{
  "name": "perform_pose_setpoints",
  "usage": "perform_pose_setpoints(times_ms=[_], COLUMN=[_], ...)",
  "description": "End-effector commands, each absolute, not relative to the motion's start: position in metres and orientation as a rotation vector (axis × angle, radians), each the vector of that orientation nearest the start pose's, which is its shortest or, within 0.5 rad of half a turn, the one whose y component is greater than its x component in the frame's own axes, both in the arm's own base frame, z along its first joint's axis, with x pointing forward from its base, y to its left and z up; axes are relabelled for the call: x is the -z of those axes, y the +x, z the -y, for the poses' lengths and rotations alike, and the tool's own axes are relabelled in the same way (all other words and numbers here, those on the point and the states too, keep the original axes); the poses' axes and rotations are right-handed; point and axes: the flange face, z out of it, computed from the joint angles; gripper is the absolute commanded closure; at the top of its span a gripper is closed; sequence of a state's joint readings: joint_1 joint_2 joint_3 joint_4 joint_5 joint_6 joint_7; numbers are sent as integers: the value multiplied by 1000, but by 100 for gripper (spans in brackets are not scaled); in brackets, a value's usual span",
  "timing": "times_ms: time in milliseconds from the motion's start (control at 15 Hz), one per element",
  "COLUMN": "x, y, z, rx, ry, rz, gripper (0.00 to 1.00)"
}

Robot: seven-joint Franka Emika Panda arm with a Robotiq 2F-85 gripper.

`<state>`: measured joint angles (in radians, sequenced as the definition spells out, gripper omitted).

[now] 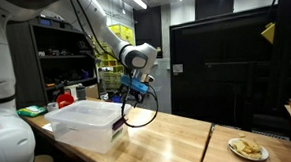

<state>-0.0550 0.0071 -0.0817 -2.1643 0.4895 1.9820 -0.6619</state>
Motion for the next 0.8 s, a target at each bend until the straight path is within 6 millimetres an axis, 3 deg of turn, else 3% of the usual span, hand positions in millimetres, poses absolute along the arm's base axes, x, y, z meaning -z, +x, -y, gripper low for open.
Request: perform_pose_setpoints(times_ms=[0, 267, 333, 467, 733], x=[-378, -364, -362, -360, -358], y=[532, 540, 541, 543, 544], z=[32, 27, 27, 28, 29], rx=[-68, -104, -109, -117, -125], ry=[-2659, -2659, -2658, -2661, -2678], rz=[400, 408, 409, 411, 420], gripper=[0, 0, 25, 32, 64])
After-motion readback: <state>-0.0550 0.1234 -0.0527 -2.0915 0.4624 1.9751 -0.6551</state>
